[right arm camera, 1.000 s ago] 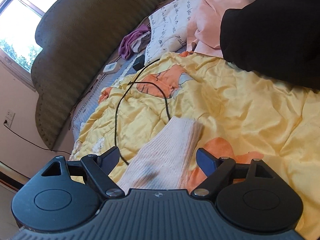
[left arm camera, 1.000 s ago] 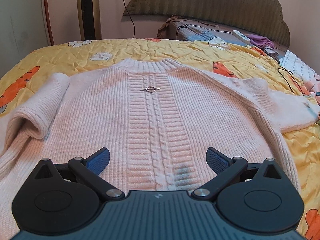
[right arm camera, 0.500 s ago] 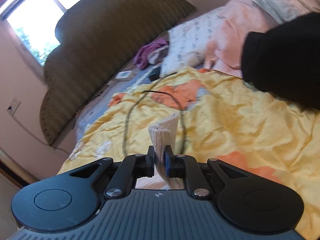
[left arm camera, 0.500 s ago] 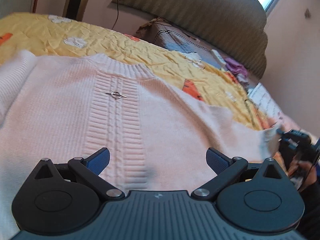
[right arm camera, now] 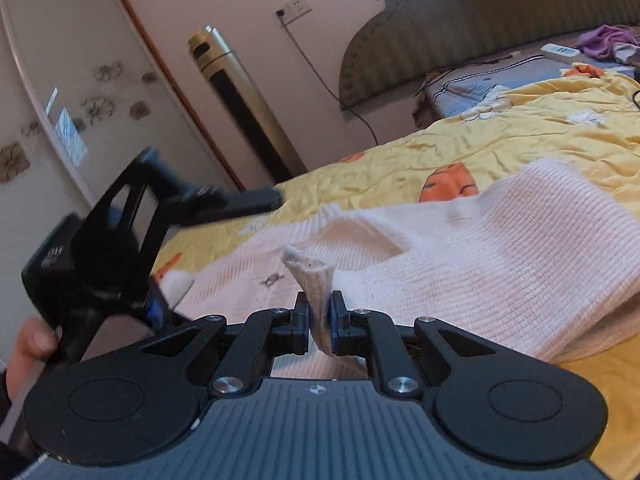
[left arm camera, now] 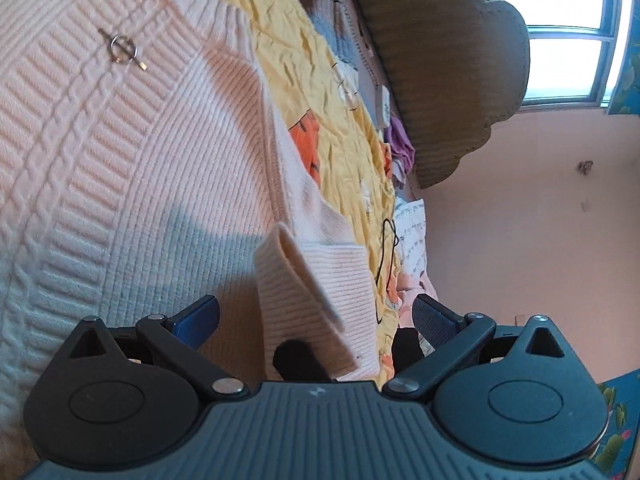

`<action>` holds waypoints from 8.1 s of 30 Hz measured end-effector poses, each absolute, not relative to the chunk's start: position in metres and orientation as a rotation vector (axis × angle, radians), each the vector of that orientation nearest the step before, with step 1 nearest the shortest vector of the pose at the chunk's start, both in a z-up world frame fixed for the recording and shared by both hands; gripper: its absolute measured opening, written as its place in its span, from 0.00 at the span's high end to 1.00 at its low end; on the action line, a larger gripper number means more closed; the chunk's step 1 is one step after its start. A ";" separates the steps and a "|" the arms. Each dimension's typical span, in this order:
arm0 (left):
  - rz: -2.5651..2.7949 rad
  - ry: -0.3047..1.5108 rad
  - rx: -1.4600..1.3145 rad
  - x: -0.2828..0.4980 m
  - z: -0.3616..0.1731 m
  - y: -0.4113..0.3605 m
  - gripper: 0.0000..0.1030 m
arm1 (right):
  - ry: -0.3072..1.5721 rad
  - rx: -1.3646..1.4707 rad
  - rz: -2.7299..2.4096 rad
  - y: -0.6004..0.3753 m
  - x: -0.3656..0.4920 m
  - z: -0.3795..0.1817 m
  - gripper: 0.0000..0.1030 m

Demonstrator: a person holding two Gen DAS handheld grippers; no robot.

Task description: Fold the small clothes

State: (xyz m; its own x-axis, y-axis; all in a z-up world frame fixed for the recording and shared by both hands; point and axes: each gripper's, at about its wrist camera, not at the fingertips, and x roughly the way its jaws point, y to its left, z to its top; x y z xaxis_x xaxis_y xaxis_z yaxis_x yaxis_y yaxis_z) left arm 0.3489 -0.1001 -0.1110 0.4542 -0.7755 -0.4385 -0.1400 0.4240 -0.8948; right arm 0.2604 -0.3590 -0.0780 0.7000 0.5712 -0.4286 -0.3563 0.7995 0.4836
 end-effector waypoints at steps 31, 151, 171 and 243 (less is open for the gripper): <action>-0.247 0.812 -0.632 0.359 -0.003 -0.002 0.95 | 0.603 1.075 0.275 -0.513 0.225 -0.115 0.05; 0.069 0.573 -0.153 0.255 -0.084 0.047 0.91 | 0.751 0.207 0.489 -0.296 0.337 -0.095 0.01; 0.061 0.562 -0.167 0.257 -0.087 0.048 0.91 | 1.282 0.861 0.770 -0.115 0.374 -0.114 0.50; 0.243 0.646 -0.253 0.290 -0.068 0.056 0.14 | 0.649 1.003 0.961 -0.281 0.373 0.050 0.88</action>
